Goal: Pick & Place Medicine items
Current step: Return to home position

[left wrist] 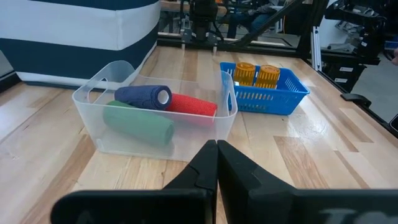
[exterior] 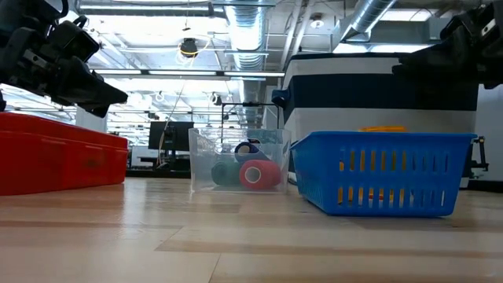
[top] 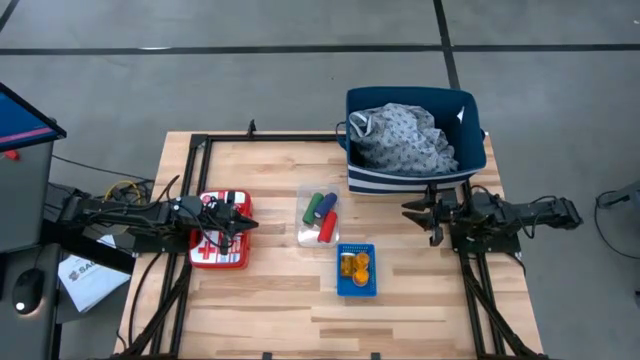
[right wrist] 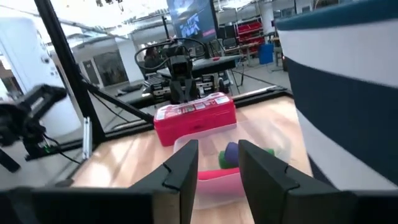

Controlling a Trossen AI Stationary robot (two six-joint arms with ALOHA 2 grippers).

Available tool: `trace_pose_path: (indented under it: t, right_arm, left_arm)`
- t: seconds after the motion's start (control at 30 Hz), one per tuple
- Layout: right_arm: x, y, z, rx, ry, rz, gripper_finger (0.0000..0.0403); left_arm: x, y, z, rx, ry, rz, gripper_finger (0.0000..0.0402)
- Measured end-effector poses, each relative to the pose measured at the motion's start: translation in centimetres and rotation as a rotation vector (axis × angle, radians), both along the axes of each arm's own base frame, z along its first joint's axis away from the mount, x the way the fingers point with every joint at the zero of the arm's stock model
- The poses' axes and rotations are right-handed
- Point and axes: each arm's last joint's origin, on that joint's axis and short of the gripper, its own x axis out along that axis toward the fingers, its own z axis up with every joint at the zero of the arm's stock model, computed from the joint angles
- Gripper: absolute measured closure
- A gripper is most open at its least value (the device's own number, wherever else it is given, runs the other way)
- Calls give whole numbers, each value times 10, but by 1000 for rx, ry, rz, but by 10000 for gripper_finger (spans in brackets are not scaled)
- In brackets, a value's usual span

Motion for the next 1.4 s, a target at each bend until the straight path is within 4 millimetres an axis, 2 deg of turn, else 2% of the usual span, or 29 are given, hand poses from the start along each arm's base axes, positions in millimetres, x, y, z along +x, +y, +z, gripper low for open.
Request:
trace_pose_path:
  t: [0.2,1.4]
  right_arm:
    - [0,0,0,68,-6,2,292]
    - [0,0,-2,70,8,4,291]
  left_arm:
    - [0,0,0,0,0,0,401]
    - [0,0,0,0,0,0,401]
